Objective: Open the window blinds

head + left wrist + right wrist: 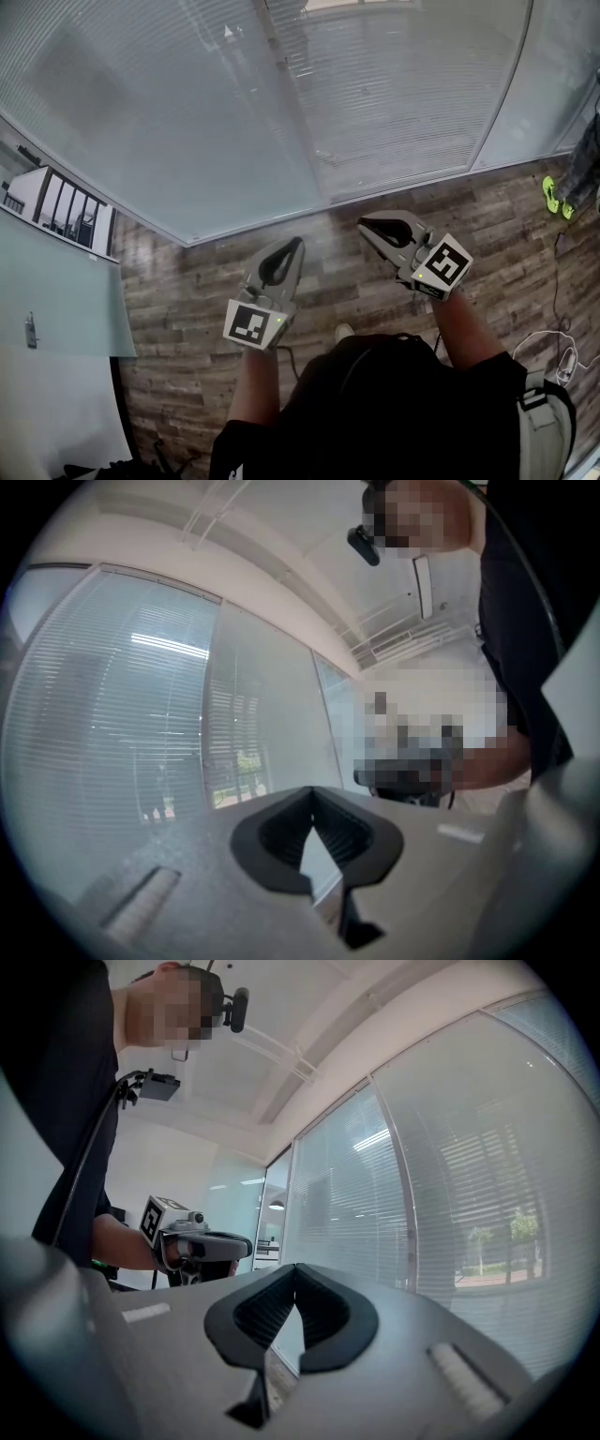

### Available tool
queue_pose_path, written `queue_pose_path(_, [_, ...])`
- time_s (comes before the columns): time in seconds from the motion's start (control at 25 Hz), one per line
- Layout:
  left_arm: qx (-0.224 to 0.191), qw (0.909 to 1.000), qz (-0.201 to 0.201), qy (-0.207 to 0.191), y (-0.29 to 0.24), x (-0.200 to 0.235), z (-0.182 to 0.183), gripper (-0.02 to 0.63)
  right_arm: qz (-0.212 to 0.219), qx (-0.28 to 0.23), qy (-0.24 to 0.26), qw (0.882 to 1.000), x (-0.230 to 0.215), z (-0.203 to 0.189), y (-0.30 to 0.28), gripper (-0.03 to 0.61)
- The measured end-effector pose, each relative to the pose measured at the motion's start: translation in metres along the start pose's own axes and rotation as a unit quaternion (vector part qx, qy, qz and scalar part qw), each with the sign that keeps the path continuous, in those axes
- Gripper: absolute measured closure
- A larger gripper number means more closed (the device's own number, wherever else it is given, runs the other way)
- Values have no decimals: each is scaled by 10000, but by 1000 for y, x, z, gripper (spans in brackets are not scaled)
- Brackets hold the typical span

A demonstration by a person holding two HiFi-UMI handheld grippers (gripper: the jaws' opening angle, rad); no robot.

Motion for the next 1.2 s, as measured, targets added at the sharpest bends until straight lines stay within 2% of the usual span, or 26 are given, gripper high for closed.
queue_pose_path(0.64, [-222, 9992, -296, 139, -18, 66, -24, 609, -159, 256, 173, 9994, -16, -12, -62, 574])
queue_pose_path(0.88, [-289, 9985, -373, 289, -17, 77, -32, 609, -303, 283, 218, 9989, -16, -11, -71, 572])
queue_pose_path(1.08, [-355, 9979, -394, 363, -17, 84, -35, 609, -245, 437, 298, 9983, -15, -9, -77, 574])
queue_pose_path(1.2, [-344, 9978, -409, 386, -19, 87, -36, 609, -277, 333, 254, 9987, -18, -5, -77, 574])
Point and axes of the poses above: the fingertips, and each gripper's own axes: y backward along the fingers, x to its left, z out of its top, the point moved 9 cm from there along y, backward along the fingers, and after that the axes turned 8 degrees about z, right-handed, at the moved point
